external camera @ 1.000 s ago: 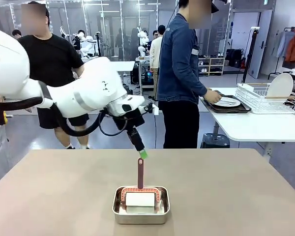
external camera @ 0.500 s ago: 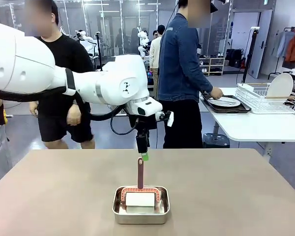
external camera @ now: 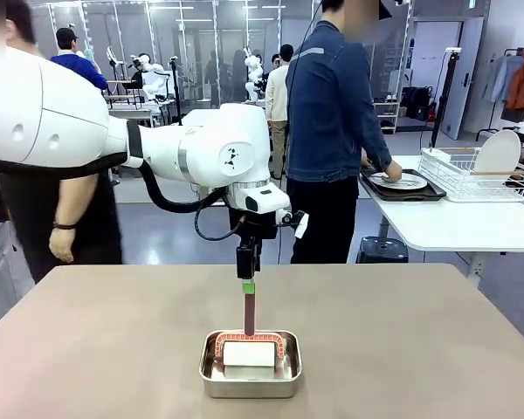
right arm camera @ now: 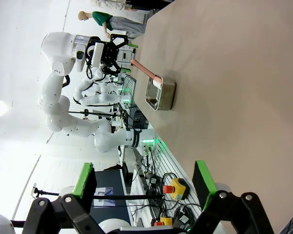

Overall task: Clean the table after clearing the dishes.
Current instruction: When the right (or left) Handle tray is removed, use the right hand (or left hand) to clean the right (or left) side of the table with the Lint Roller.

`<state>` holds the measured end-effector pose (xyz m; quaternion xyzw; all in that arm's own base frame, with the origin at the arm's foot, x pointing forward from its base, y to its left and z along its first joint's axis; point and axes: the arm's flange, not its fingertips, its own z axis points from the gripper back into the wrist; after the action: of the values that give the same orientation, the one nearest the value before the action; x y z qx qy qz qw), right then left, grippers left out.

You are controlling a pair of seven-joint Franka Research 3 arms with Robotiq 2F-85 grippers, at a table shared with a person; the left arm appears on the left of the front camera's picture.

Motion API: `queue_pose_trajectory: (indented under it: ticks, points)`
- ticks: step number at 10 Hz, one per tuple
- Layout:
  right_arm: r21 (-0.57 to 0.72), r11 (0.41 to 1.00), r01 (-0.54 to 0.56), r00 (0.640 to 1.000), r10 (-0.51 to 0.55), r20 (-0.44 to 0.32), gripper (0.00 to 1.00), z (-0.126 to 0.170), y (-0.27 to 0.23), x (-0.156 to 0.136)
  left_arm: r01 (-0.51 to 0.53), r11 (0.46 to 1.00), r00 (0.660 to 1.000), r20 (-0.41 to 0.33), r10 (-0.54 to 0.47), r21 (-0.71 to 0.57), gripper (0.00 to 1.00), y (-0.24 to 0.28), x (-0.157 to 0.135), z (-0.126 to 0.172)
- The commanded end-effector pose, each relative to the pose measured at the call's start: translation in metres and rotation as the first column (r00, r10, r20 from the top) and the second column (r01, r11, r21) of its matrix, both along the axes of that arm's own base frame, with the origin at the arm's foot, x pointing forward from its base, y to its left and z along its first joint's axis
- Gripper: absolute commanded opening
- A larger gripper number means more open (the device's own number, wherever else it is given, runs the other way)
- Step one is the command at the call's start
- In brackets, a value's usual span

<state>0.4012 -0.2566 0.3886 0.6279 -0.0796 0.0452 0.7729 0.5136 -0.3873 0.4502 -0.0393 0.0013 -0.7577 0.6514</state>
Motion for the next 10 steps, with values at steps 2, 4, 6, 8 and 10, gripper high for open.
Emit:
queue_pose_trajectory:
  ticks: [2,4,6,8,10]
  points:
    - [-0.015,1.0,0.001,1.0,-0.001,0.0,1.0,0.001,0.004,-0.004,0.012,1.0,1.0,0.017,-0.012,-0.006,1.0,-0.001,0.0,-0.001]
    - [-0.015,1.0,0.001,1.0,-0.001,0.0,1.0,0.001,0.004,-0.004,0.012,1.0,1.0,0.017,-0.012,-0.006,1.0,-0.001,0.0,-0.001]
    - [-0.015,1.0,0.001,1.0,-0.001,0.0,1.0,0.001,0.004,-0.004,0.012,1.0,1.0,0.017,-0.012,-0.006,1.0,-0.001,0.0,-0.001]
    - [-0.015,1.0,0.001,1.0,-0.001,0.0,1.0,0.001,0.004,-0.004,0.052,0.997,0.998,0.031,-0.054,0.048,1.0,0.005,0.001,-0.002]
    - [-0.015,1.0,0.001,1.0,-0.001,0.0,1.0,0.001,0.004,-0.004,0.051,0.996,0.998,-0.027,-0.049,0.066,1.0,0.013,-0.001,-0.016]
